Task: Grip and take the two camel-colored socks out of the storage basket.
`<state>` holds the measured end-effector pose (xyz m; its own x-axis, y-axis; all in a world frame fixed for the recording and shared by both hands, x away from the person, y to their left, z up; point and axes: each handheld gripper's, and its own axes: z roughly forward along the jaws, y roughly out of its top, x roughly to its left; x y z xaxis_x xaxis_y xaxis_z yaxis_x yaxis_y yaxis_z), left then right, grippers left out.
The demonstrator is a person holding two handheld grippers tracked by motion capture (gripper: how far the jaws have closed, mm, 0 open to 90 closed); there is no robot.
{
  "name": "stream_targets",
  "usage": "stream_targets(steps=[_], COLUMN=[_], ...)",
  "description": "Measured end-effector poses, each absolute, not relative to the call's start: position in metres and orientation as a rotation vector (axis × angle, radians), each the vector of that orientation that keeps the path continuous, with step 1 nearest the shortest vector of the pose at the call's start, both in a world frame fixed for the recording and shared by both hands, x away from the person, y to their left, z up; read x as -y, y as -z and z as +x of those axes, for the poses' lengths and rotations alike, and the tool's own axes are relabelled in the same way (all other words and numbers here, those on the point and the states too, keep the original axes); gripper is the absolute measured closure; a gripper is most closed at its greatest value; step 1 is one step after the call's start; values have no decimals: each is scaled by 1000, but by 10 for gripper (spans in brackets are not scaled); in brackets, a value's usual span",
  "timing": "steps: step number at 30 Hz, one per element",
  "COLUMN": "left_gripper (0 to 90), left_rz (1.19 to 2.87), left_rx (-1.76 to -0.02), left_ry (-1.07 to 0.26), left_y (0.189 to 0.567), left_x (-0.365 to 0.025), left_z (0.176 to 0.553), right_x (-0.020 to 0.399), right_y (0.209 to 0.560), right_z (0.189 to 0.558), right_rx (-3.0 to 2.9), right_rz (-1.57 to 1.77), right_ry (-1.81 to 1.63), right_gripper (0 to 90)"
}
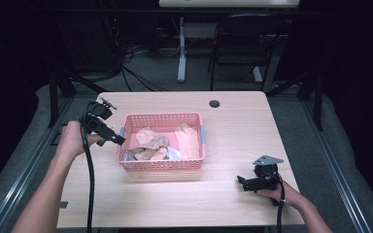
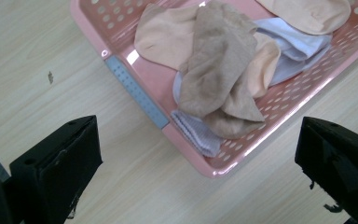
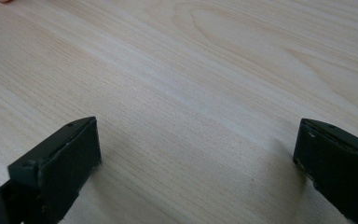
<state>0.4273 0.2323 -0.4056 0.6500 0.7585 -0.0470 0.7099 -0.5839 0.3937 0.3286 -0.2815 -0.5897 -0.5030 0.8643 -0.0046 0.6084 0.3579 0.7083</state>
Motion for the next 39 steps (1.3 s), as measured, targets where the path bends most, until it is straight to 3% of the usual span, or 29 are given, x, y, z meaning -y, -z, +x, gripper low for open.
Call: stream_targets(steps=[6, 13, 25, 29, 39], left_gripper=[7, 99, 157, 215, 476], left_rz=[2483, 2542, 2652, 2687, 2711], left_rx=[-1166, -1139, -1138, -1153, -1227], left_ry=[-103, -96, 6, 28, -20], left_y=[410, 420, 459, 473, 482], left_x=[-214, -192, -158, -155, -161], left_z=[437, 446, 460, 463, 465], right_x=[282, 282, 282, 281, 282], right_y=[590, 590, 589, 589, 589], right_z=[329, 329, 328, 328, 328], right_rx=[-2251, -2251, -2254, -2257, -2255], right_rz=[1288, 1285, 1285, 1287, 1285], right_ry=[-930, -930, -934, -932, -938], right_gripper=[0, 0, 0, 0, 0])
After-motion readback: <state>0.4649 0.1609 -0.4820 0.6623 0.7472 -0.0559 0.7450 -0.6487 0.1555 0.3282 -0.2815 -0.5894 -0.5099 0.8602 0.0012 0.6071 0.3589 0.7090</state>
